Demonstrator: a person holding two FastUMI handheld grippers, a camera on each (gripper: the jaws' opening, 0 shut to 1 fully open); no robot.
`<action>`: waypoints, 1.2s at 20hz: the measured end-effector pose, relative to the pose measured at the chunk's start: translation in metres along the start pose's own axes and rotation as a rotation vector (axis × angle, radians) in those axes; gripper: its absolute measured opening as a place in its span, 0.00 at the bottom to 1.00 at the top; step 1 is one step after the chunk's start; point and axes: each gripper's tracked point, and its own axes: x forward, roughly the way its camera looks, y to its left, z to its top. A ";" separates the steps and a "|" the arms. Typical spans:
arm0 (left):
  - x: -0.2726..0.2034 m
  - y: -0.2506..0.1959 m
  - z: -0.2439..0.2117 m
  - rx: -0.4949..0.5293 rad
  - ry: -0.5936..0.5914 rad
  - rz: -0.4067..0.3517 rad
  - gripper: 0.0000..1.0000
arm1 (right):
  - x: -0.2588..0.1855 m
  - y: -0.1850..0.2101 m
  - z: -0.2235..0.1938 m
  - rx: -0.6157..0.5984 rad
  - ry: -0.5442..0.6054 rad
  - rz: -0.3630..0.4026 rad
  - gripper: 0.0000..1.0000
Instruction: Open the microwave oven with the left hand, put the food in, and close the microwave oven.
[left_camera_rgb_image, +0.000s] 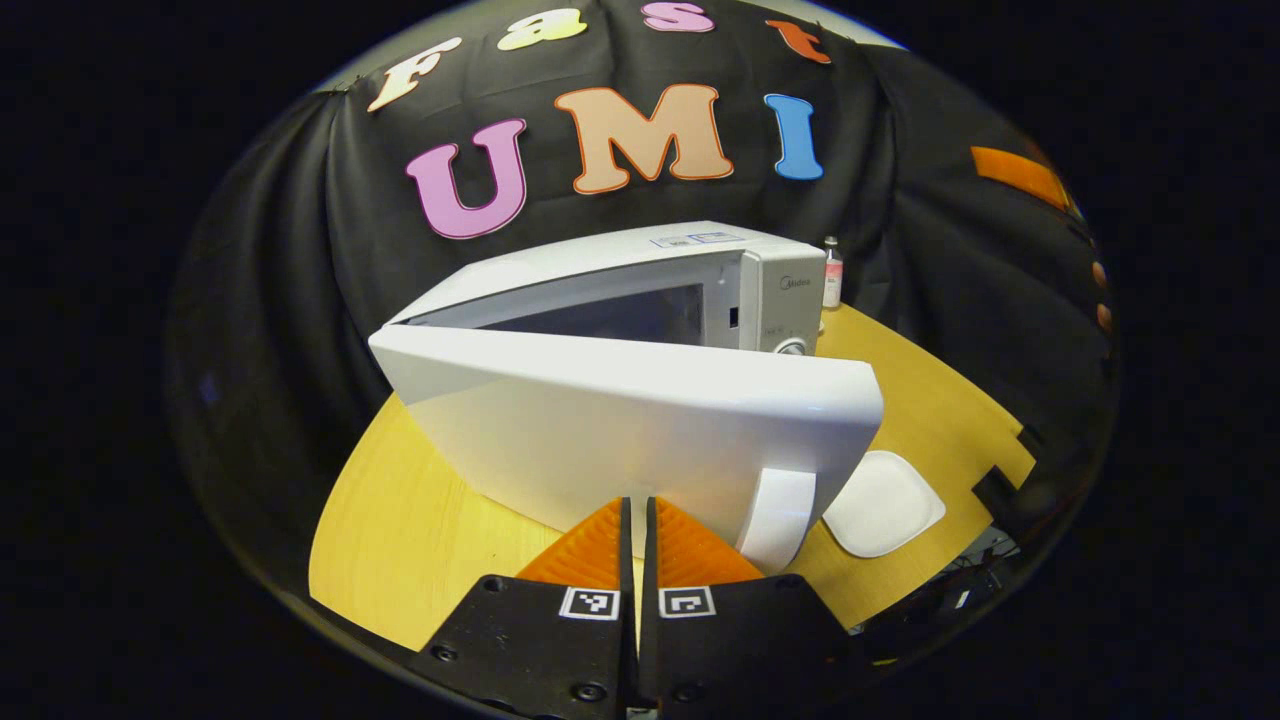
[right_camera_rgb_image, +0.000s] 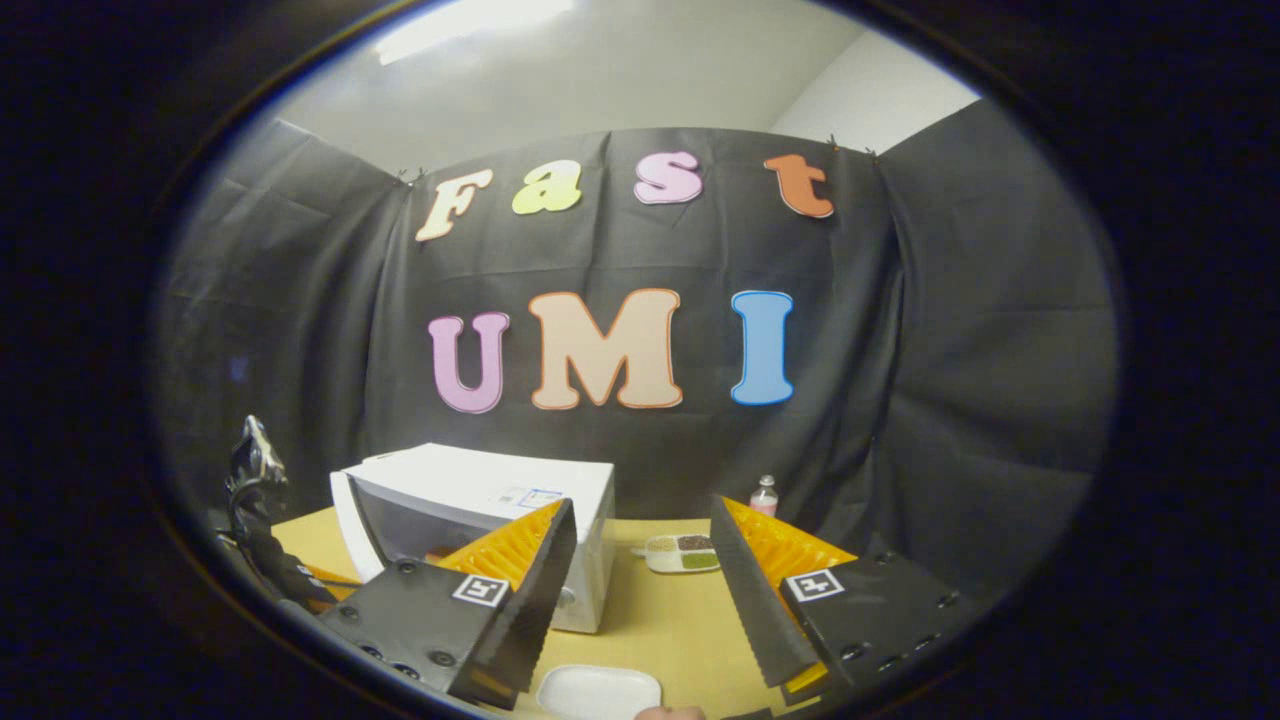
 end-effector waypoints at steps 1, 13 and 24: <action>0.006 -0.002 0.004 -0.003 0.001 -0.001 0.00 | 0.000 -0.002 0.003 0.003 -0.007 -0.008 0.80; 0.066 -0.015 0.057 0.079 -0.012 -0.038 0.02 | 0.004 -0.031 0.011 -0.011 -0.038 -0.052 0.79; 0.101 -0.022 0.078 0.061 0.006 -0.019 0.00 | 0.009 -0.050 0.014 -0.046 -0.061 -0.085 0.80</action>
